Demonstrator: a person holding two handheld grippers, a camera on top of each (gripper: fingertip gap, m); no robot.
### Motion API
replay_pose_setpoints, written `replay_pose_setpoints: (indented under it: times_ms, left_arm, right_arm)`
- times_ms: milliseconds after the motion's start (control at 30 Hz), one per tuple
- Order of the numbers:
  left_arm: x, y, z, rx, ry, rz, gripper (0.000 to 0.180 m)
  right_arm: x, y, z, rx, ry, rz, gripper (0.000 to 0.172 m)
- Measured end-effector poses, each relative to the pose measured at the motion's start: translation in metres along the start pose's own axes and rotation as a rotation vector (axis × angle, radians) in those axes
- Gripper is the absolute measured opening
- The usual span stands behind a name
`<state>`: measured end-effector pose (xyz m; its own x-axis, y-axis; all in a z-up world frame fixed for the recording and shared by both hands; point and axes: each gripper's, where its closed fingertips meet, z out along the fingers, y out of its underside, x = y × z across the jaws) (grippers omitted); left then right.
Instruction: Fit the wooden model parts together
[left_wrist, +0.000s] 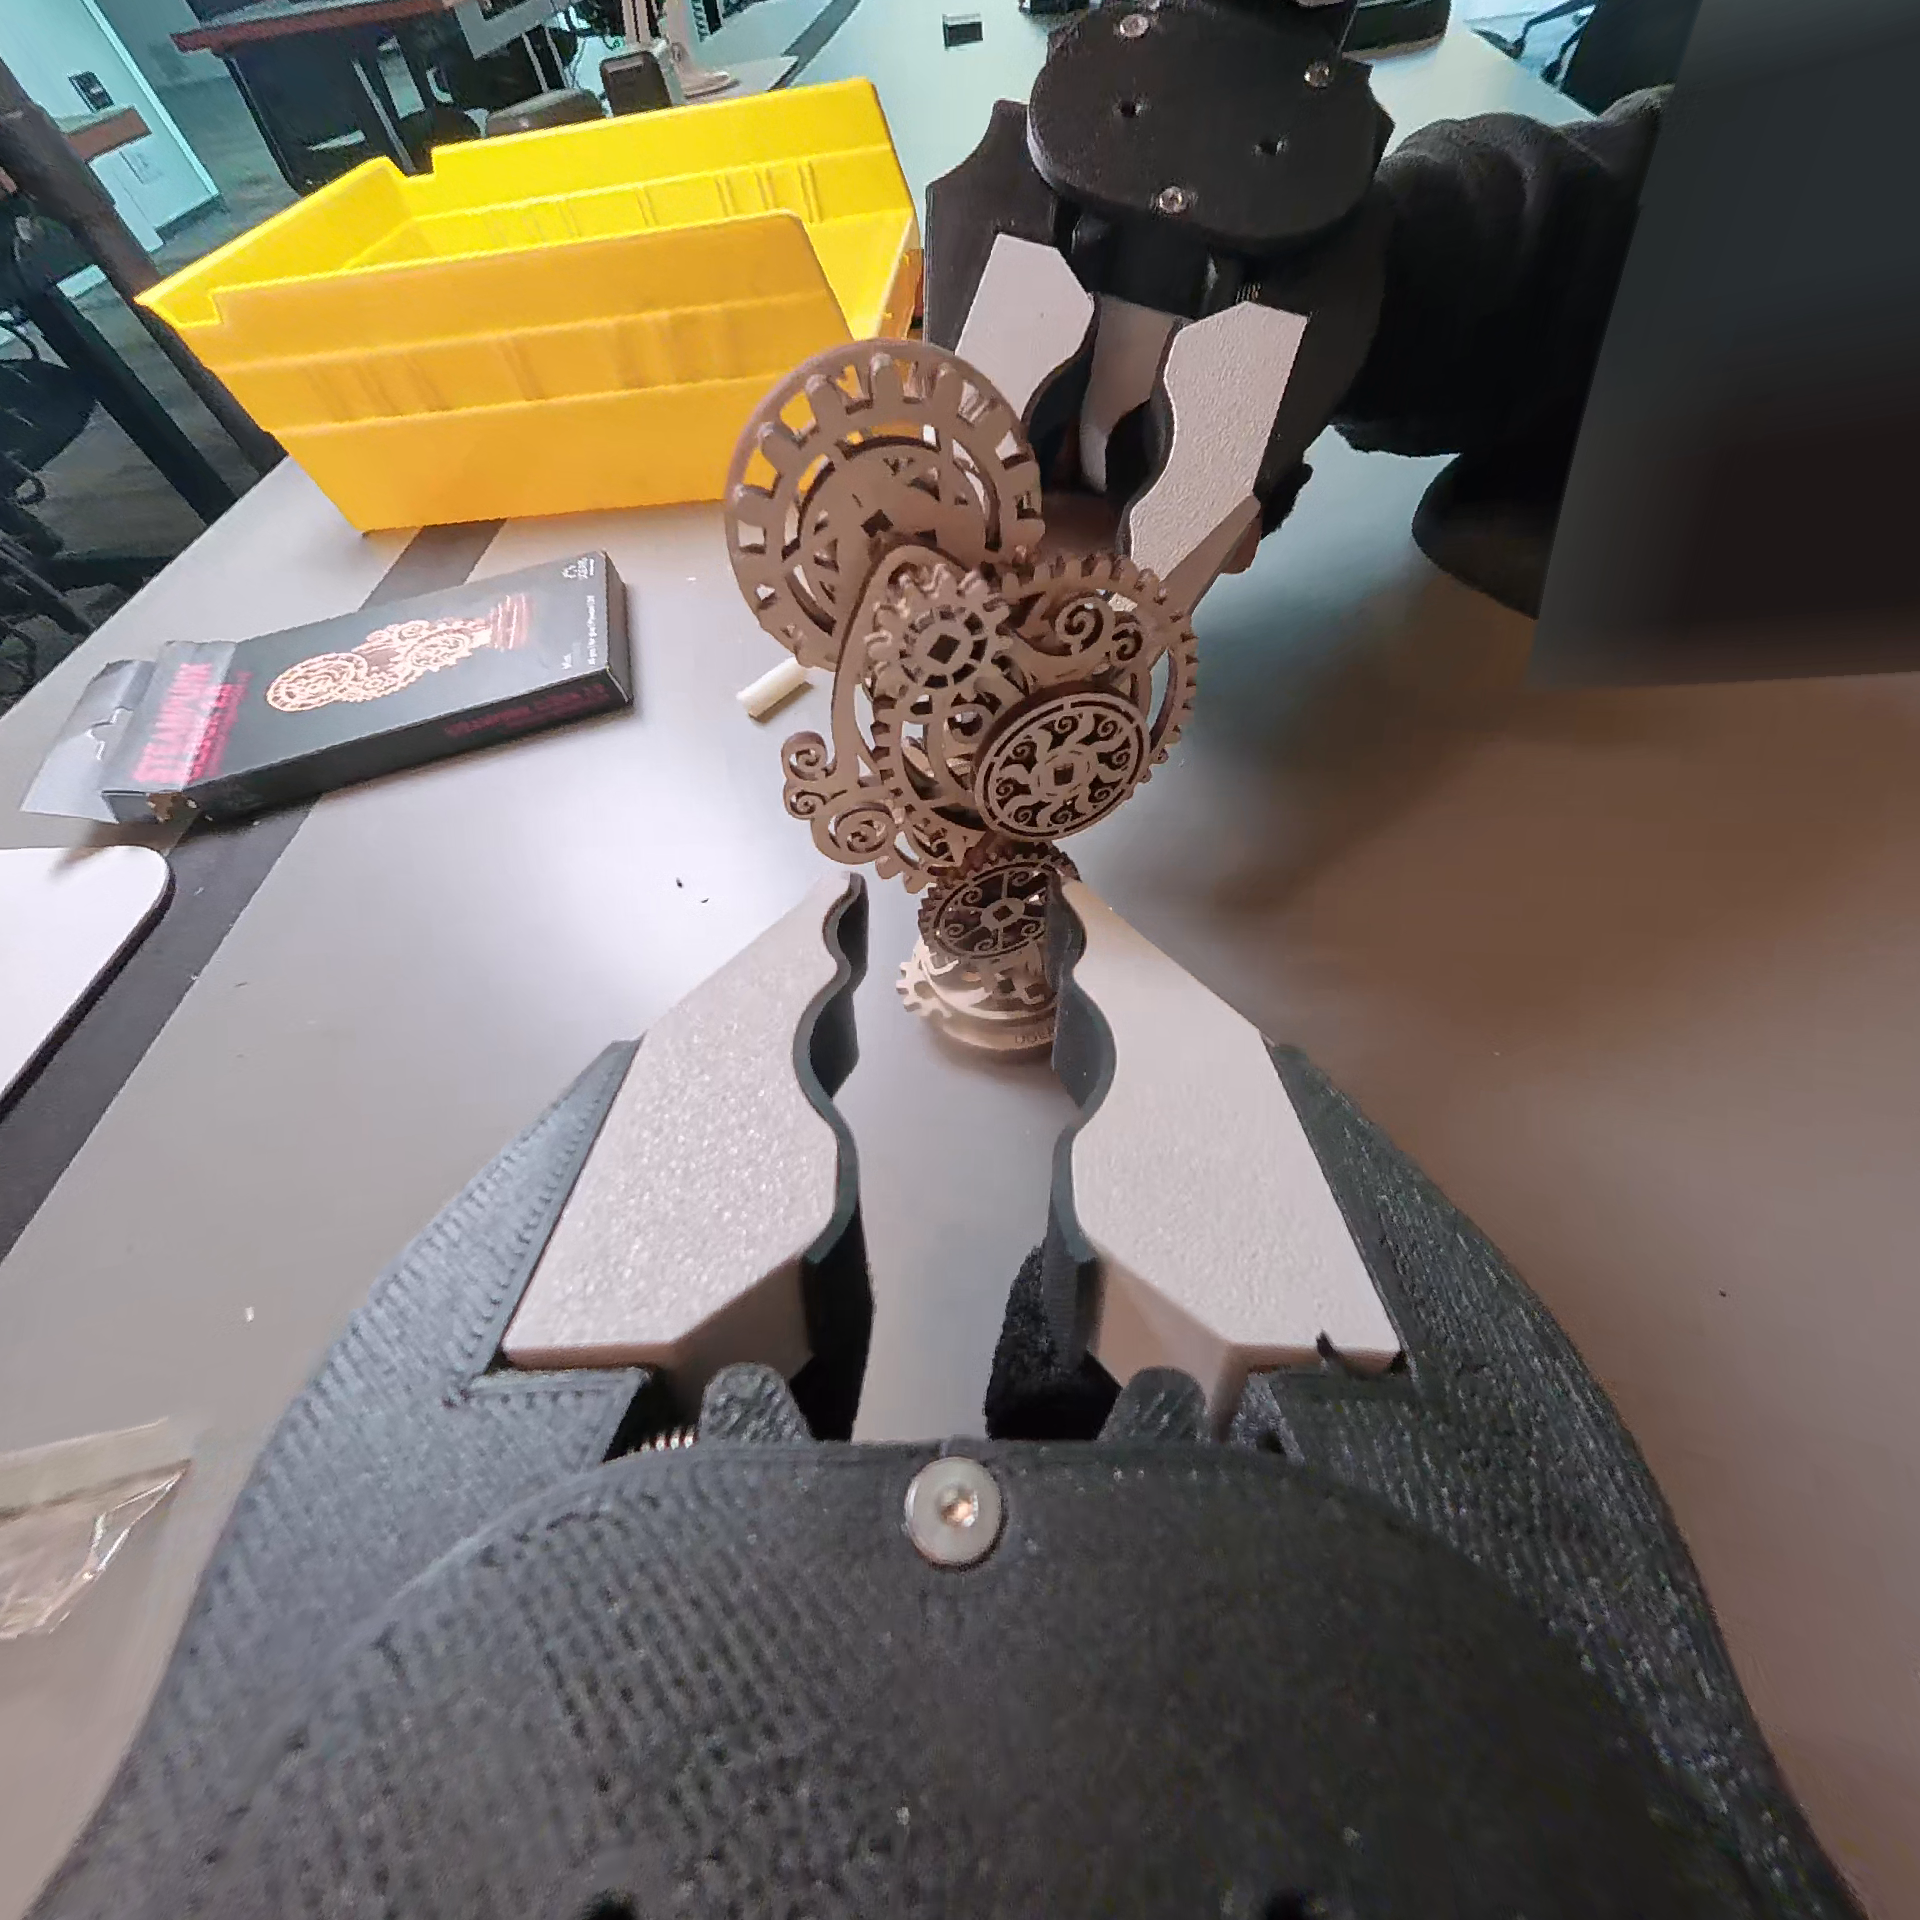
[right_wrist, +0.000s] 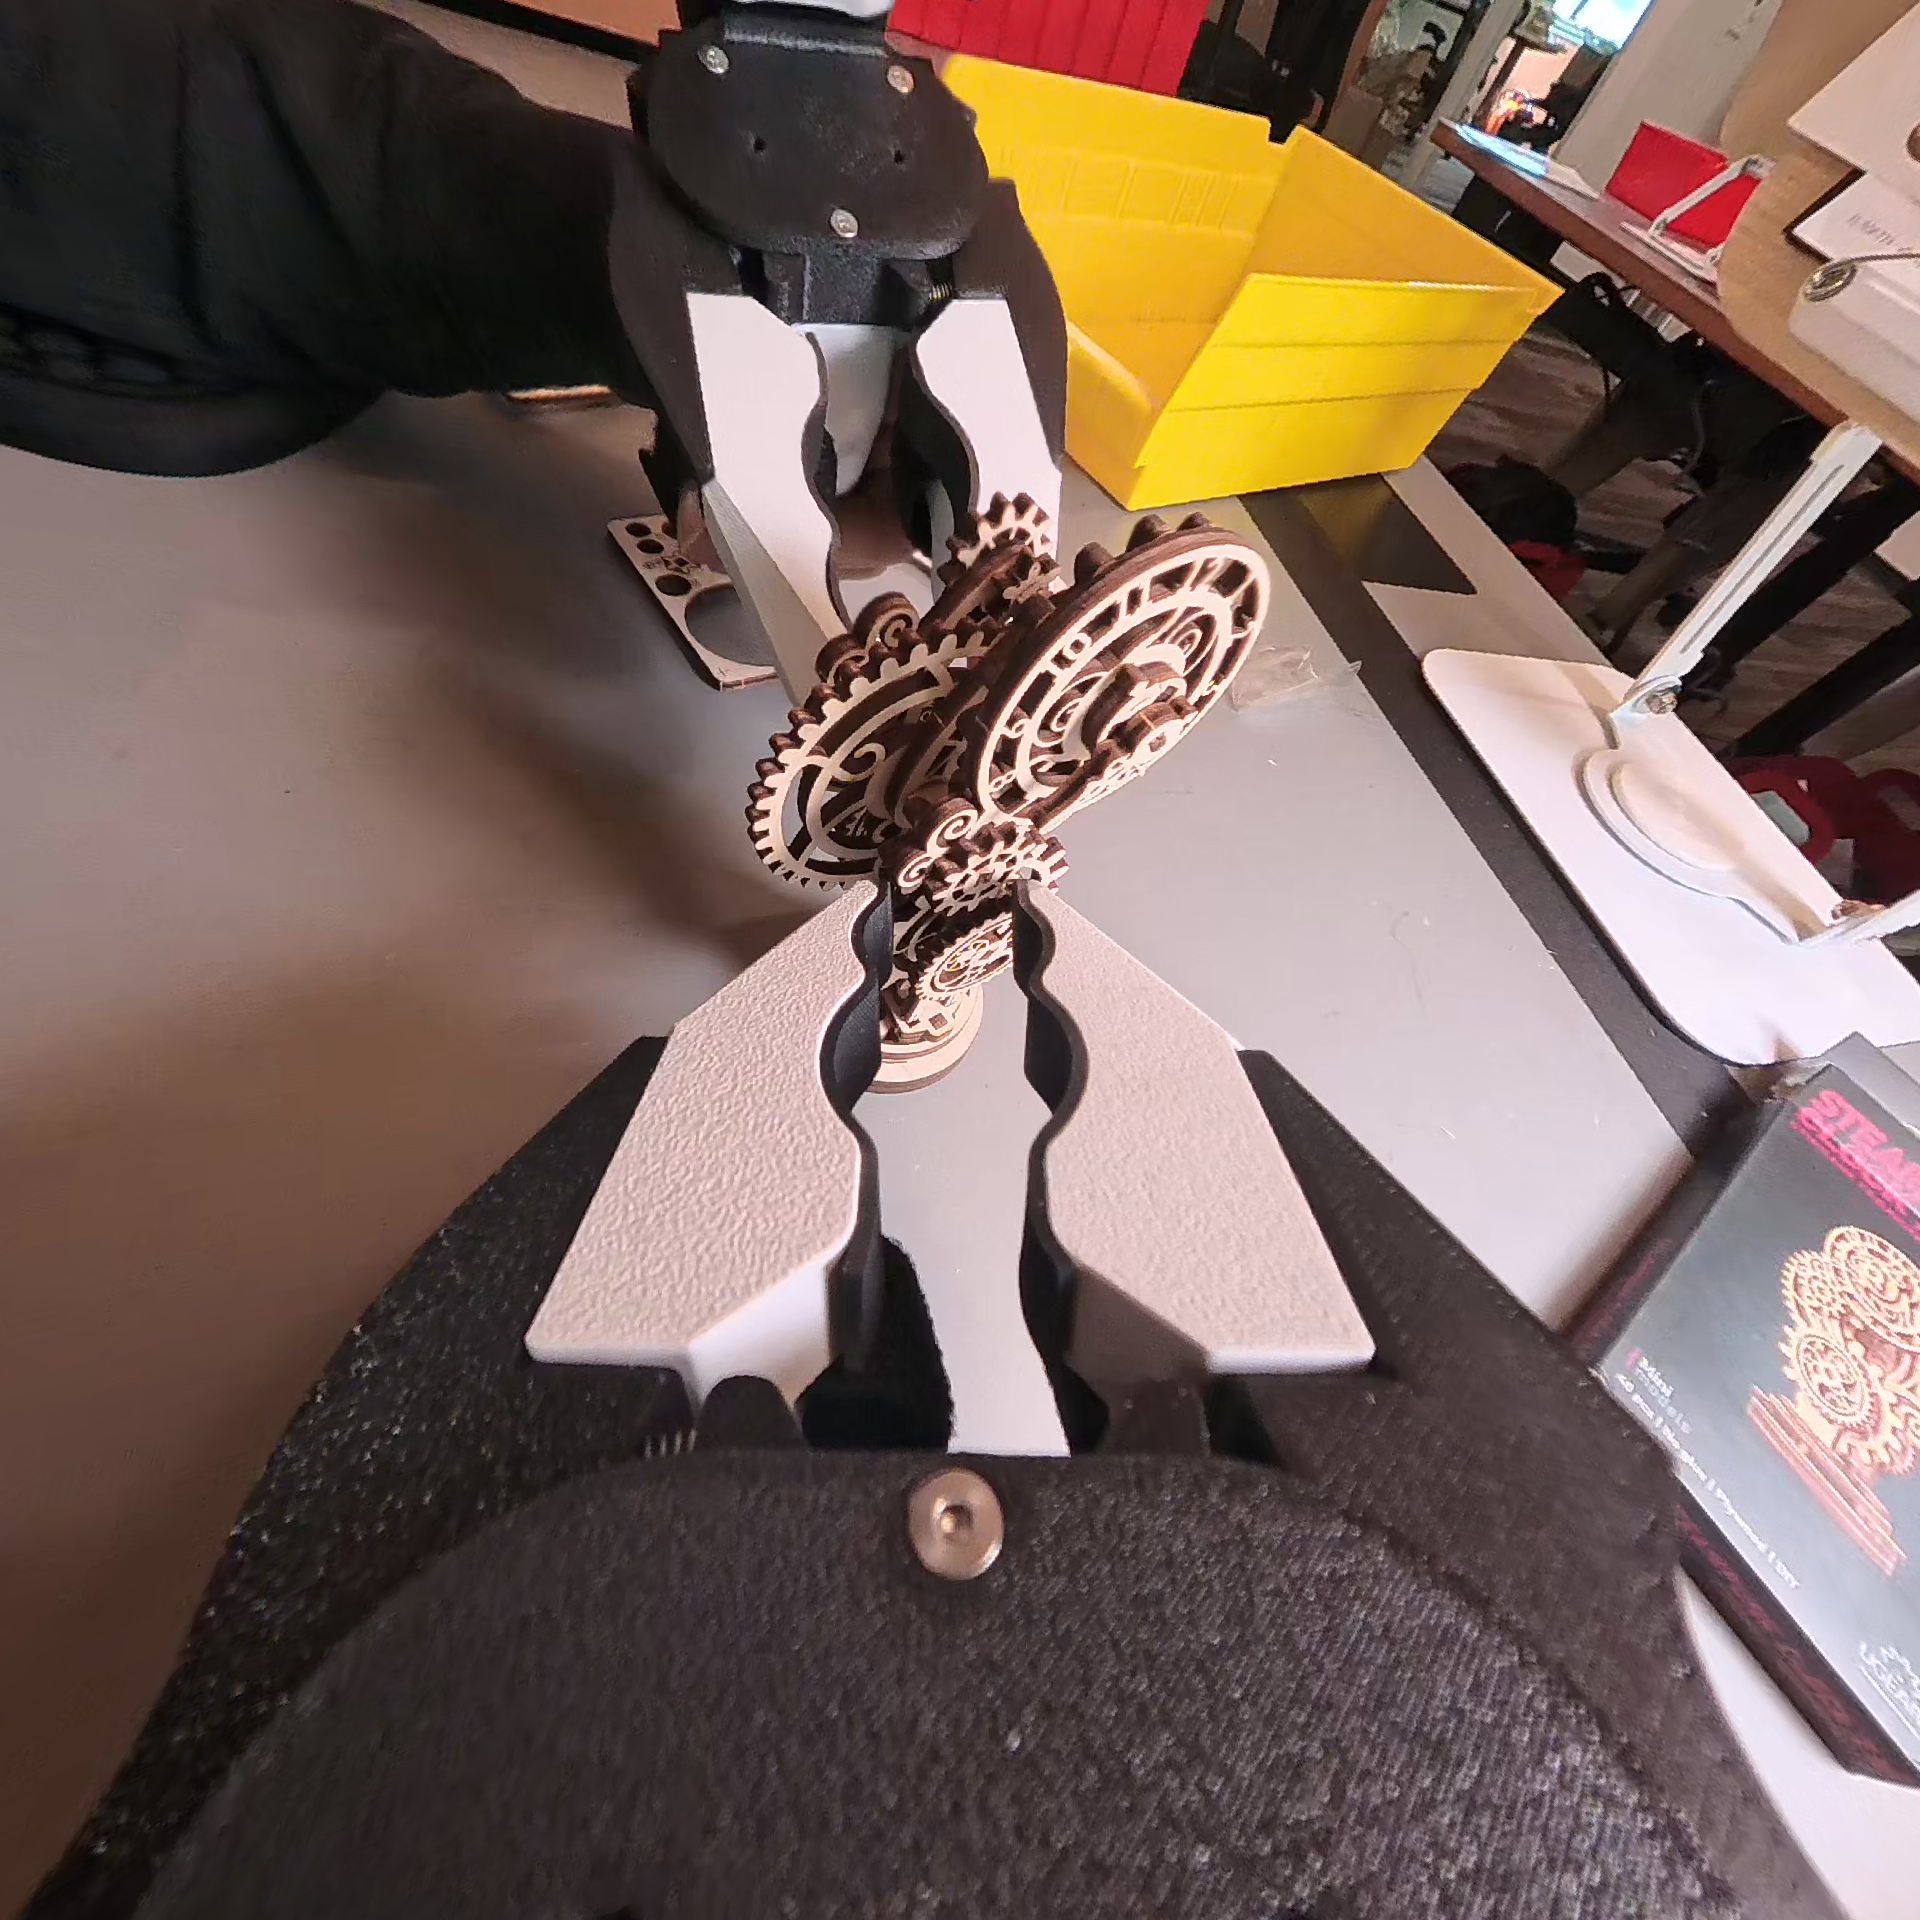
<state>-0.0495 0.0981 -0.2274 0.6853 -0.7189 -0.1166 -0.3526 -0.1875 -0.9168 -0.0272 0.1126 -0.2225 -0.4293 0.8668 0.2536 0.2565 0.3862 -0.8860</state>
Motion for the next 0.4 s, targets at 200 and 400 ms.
replay_pose_setpoints:
  times_ms: [200, 400]
  left_arm:
    - [0.0067, -0.003, 0.0074, -0.006, 0.038, 0.006, 0.021]
    - [0.0085, -0.0036, 0.0082, -0.011, 0.036, 0.015, 0.02]
  right_arm:
    - [0.0028, 0.0006, -0.001, 0.0, 0.006, 0.005, 0.021]
    - [0.0016, -0.0004, -0.0026, 0.005, 0.0, 0.001, 0.021]
